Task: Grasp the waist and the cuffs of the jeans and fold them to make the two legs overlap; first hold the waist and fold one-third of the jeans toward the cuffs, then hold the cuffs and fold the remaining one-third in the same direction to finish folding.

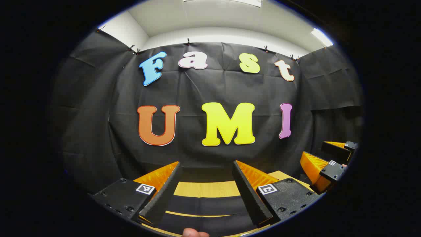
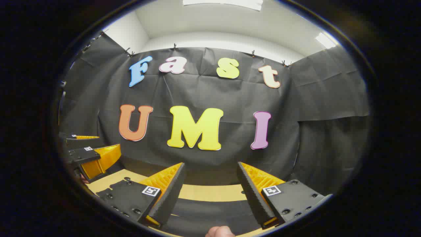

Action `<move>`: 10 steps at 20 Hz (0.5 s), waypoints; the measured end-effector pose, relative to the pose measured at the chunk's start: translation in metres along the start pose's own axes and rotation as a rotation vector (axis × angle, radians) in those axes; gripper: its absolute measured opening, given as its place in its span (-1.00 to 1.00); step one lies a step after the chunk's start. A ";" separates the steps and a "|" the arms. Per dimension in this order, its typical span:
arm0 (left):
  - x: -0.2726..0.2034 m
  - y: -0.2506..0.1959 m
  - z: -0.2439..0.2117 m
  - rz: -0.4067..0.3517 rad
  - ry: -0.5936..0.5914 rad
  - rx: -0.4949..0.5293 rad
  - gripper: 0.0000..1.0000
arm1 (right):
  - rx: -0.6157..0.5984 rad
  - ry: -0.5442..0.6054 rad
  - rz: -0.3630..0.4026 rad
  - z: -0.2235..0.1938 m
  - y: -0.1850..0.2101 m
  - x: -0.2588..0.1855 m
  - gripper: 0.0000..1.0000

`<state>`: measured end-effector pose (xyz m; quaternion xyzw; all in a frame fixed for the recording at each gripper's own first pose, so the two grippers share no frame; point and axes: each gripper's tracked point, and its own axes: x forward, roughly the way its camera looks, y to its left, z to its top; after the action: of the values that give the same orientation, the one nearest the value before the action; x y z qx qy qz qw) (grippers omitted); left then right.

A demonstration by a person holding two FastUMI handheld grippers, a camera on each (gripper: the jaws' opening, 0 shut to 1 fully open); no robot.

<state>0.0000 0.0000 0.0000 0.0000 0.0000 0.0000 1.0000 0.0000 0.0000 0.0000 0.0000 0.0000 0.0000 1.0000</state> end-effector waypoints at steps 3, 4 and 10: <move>0.001 0.000 -0.001 0.007 0.001 -0.001 0.95 | 0.003 0.004 -0.002 -0.002 -0.001 0.004 0.94; 0.003 0.001 -0.002 0.010 0.006 -0.002 1.00 | -0.003 0.005 -0.003 -0.003 -0.002 0.005 0.93; 0.004 0.001 -0.002 0.020 0.010 0.003 0.95 | -0.008 -0.004 0.022 -0.001 0.005 0.010 0.90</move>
<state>0.0042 0.0015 -0.0017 0.0016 0.0052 0.0099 0.9999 0.0105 0.0051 -0.0009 -0.0040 -0.0018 0.0110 0.9999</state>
